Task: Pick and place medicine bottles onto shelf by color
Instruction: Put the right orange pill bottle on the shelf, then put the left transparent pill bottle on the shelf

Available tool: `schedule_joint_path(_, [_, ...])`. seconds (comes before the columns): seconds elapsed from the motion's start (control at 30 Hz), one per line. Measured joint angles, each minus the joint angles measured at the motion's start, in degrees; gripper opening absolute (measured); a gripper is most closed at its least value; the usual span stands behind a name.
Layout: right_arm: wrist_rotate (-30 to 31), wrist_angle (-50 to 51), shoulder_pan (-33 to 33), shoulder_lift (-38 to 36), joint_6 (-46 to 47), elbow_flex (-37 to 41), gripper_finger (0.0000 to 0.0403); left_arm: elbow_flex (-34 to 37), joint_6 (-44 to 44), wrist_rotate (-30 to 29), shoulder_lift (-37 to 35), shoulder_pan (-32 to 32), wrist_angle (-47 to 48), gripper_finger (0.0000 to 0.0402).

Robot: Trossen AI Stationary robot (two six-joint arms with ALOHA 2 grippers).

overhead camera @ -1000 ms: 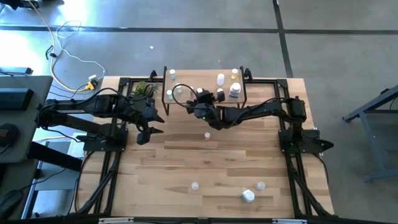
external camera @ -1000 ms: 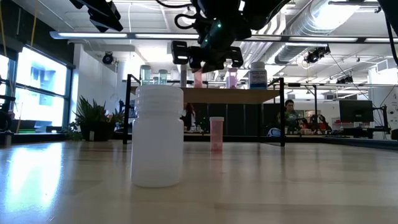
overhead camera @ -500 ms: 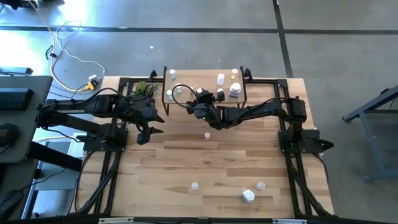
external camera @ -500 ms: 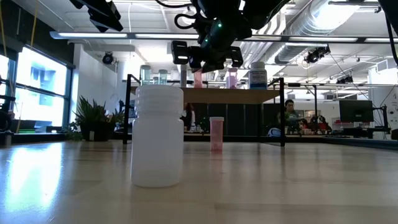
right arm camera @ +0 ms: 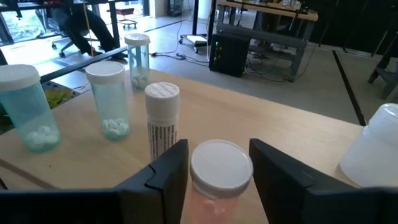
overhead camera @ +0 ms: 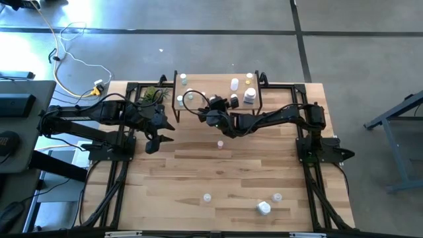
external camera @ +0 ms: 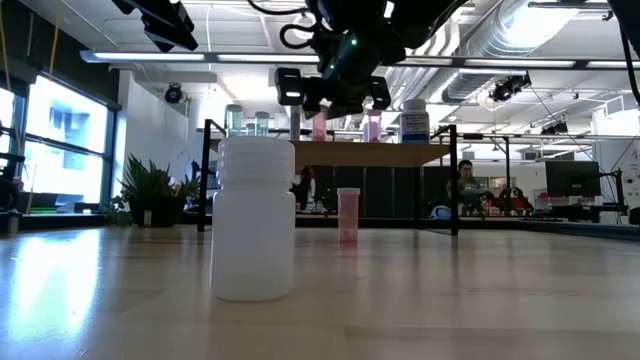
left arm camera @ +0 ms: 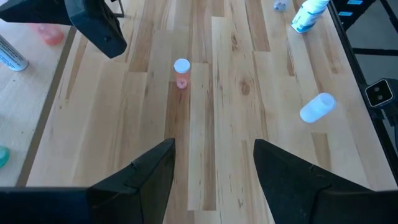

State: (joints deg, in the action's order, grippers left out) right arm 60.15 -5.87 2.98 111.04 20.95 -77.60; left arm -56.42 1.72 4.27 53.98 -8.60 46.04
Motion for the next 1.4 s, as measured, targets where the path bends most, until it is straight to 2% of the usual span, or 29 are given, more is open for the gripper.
schedule_joint_path(0.7, [0.3,-2.6,-0.1,-0.3,0.0,0.0,0.0175,0.0,0.0,0.0,0.0,0.0,0.0,0.0209])
schedule_joint_path(1.03, [1.0,-2.7,-0.1,-3.8,-0.7,0.0,0.0175,0.0,0.1,0.0,0.0,0.0,0.0,0.0209])
schedule_joint_path(1.4, [-1.6,-2.4,-1.5,-8.6,-2.0,0.0,0.0174,0.0,0.2,0.0,0.0,0.0,0.0,0.0209])
